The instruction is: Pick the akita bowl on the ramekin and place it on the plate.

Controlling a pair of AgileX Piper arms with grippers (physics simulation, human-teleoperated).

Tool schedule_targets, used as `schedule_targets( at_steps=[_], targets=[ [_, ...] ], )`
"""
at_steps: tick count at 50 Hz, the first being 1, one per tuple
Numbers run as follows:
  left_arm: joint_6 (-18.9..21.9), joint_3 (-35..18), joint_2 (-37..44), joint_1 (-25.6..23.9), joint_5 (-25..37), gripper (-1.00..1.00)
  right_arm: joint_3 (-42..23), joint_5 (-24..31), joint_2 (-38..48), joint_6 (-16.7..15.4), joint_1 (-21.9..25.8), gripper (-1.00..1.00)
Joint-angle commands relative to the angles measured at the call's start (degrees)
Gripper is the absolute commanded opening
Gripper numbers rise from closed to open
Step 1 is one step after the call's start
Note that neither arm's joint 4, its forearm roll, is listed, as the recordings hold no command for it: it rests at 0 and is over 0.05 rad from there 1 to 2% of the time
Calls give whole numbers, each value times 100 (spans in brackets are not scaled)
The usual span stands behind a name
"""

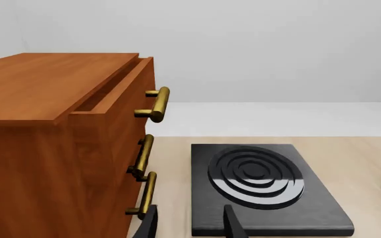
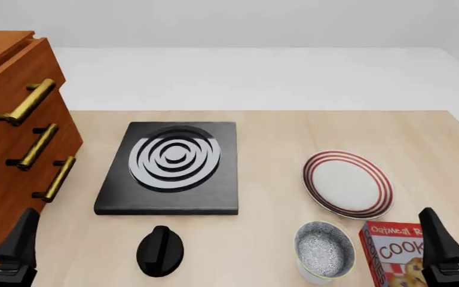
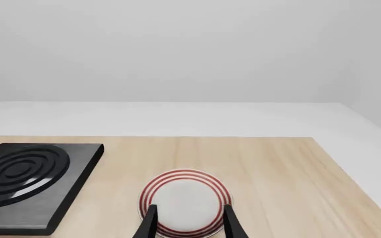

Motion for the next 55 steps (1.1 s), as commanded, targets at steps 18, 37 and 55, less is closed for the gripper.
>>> schedule_targets(
  at_steps=[18,37,55],
  targets=[
    [-2,-12,15,0,-1,100,-429,78,308,-284,128,100],
    [-1,-12,16,0,0,100,-3038,1895,1940,147,627,100],
    [-3,-12,16,0,-1,100,-3207,2473,3826,-543,890,100]
  ],
)
